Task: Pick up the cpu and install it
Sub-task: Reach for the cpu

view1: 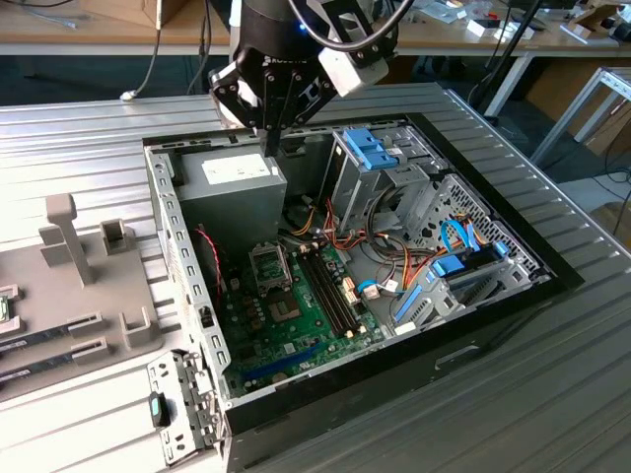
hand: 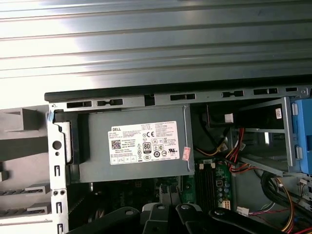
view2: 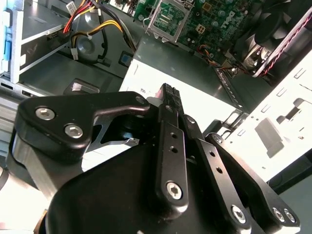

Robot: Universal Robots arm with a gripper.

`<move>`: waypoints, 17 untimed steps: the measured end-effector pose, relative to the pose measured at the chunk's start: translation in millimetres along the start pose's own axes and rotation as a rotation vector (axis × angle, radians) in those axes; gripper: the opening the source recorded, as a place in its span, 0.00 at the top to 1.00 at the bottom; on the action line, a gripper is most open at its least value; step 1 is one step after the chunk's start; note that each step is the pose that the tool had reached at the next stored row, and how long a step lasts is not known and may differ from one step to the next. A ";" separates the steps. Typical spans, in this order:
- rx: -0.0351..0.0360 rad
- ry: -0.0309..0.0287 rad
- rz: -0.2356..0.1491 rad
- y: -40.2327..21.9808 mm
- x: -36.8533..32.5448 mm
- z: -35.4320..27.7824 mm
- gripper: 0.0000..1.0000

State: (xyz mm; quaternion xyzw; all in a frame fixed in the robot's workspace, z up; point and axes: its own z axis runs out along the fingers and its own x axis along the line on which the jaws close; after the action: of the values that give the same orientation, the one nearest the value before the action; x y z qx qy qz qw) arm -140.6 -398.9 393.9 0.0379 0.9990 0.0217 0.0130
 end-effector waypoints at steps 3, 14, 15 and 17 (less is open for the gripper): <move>0.0000 0.0000 0.000 0.0 0.4 0.0 0.89; 0.0000 0.0000 0.000 -0.2 2.5 -0.1 0.89; 0.0000 0.0000 0.000 -0.2 2.7 -0.1 0.89; 0.0000 0.0000 0.000 -0.2 3.2 -0.1 0.89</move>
State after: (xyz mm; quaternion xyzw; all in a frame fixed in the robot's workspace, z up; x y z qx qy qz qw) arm -143.8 -398.9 393.8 0.0379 0.9990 0.0217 0.0131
